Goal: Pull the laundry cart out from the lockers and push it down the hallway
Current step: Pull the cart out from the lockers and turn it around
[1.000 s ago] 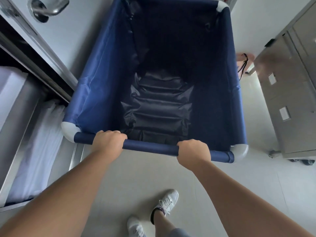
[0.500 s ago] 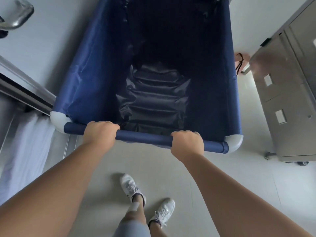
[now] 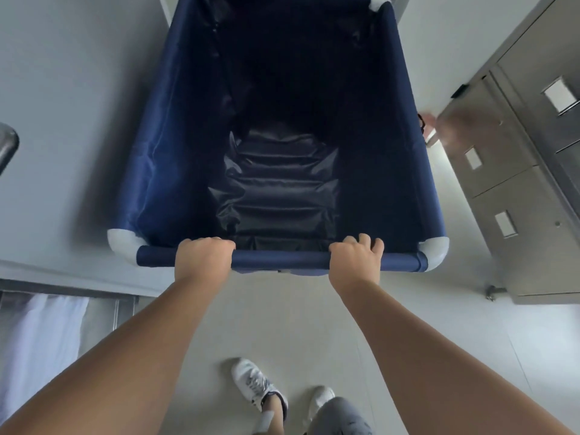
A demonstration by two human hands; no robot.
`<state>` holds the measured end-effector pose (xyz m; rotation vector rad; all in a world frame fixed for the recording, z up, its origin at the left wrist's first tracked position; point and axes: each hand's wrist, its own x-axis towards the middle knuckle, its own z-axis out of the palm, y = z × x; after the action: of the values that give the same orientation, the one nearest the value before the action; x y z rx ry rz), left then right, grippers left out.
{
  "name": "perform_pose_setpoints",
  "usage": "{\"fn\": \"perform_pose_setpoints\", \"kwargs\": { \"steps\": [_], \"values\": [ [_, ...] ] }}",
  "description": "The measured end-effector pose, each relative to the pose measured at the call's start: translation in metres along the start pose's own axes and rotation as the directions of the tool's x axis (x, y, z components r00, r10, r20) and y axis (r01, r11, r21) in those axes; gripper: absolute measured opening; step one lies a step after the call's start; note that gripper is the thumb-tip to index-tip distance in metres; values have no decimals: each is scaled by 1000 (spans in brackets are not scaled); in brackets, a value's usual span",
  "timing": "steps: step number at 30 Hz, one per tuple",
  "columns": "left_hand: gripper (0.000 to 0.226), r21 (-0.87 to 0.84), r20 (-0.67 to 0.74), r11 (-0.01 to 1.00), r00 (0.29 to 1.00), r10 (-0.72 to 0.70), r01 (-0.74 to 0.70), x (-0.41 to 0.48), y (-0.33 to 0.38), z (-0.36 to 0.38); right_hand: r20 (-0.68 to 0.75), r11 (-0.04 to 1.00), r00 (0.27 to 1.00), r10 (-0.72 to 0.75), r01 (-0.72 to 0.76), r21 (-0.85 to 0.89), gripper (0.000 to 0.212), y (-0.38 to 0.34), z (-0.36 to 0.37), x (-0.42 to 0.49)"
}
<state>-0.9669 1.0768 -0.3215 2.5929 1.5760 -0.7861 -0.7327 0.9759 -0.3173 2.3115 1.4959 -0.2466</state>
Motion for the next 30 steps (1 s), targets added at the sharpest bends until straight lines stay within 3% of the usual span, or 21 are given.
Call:
{"fn": "perform_pose_setpoints", "kwargs": {
  "steps": [9, 23, 30],
  "values": [
    [25, -17, -65, 1000, 998, 19, -20, 74, -13, -28, 39, 1000, 999, -24, 23, 10, 21, 4, -31, 86],
    [19, -23, 21, 1000, 1000, -20, 21, 216, -35, -102, 69, 988, 987, -142, 137, 72, 18, 10, -90, 240],
    [27, -50, 67, 999, 998, -15, 18, 287, -48, -140, 53, 987, 987, -150, 146, 71, 16, 10, -117, 316]
  ]
}}
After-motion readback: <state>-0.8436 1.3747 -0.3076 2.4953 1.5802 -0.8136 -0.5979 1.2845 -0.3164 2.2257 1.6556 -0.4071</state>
